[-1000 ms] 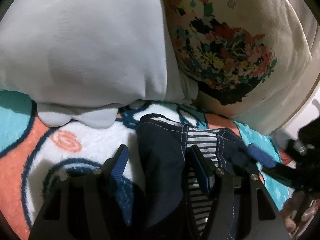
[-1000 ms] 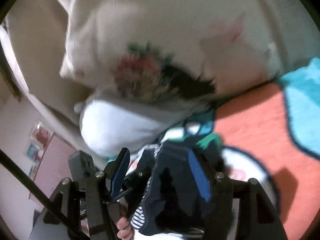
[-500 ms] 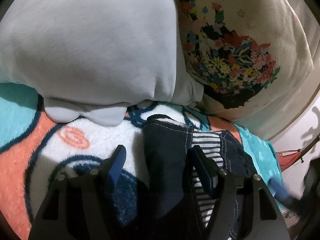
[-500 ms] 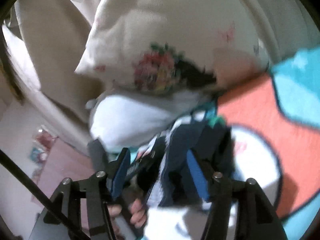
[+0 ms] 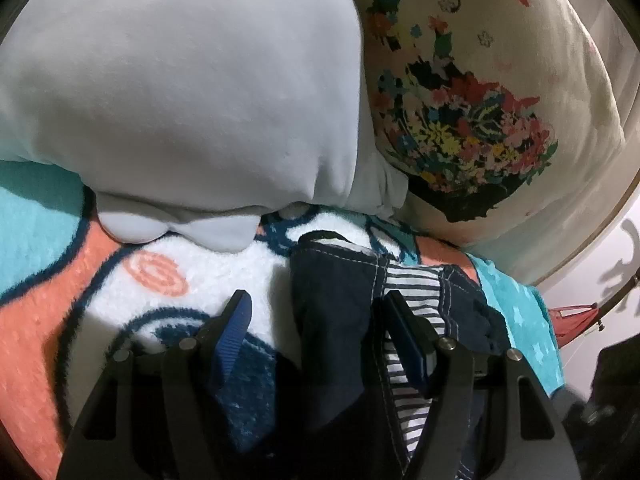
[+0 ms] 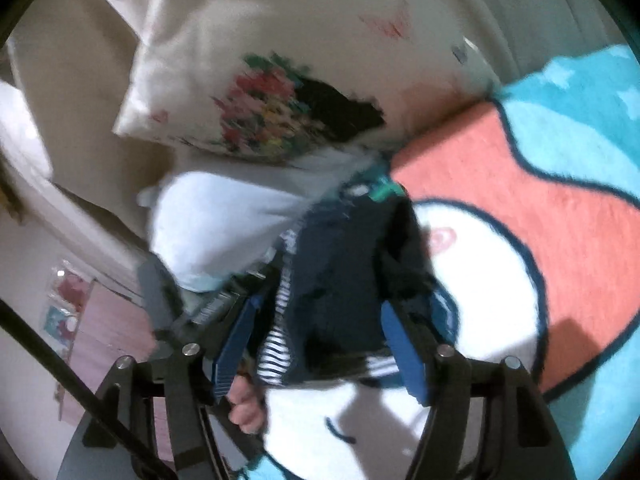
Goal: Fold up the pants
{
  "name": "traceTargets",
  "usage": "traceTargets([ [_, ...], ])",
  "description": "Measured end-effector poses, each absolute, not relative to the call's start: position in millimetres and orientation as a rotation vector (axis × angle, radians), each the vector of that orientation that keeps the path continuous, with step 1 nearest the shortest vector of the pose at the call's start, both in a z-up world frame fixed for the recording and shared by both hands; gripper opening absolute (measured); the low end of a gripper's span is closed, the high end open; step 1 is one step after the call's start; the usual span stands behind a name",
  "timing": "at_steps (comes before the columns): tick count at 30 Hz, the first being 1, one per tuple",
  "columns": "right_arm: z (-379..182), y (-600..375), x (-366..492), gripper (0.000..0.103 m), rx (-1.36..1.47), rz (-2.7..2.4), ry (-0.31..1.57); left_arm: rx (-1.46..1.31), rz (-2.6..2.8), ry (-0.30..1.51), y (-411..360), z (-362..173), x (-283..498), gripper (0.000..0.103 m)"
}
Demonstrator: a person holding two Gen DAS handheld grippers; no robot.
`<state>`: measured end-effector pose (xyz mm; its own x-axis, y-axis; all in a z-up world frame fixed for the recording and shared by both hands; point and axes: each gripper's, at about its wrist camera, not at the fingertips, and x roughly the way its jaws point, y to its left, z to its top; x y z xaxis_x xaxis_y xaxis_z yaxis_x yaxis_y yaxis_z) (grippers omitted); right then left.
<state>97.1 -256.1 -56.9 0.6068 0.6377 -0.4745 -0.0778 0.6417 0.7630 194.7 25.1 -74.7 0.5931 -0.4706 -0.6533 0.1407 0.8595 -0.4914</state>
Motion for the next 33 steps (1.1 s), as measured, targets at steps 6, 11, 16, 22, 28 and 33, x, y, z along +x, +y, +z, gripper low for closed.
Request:
traceTargets([
  [6,-57,-255,69,0.073,0.626,0.37,0.81,-0.423,-0.341,0.86,32,-73,189,0.072],
  [11,-52,-254,51,0.073,0.526,0.346,0.775,-0.351,-0.216,0.8,50,-56,162,0.072],
  [16,-57,-249,50,0.076,0.536,0.383,0.778,-0.24,-0.082,0.822,63,-44,122,0.079],
  [22,-63,-238,42,0.076,0.488,0.381,0.795,-0.12,0.041,0.734,52,-27,73,0.083],
  [28,-53,-236,30,0.078,0.409,0.341,0.758,-0.121,0.115,0.418,37,9,20,0.103],
  [33,-53,-235,27,0.079,0.377,0.303,0.76,-0.063,0.122,0.331,28,29,1,0.103],
])
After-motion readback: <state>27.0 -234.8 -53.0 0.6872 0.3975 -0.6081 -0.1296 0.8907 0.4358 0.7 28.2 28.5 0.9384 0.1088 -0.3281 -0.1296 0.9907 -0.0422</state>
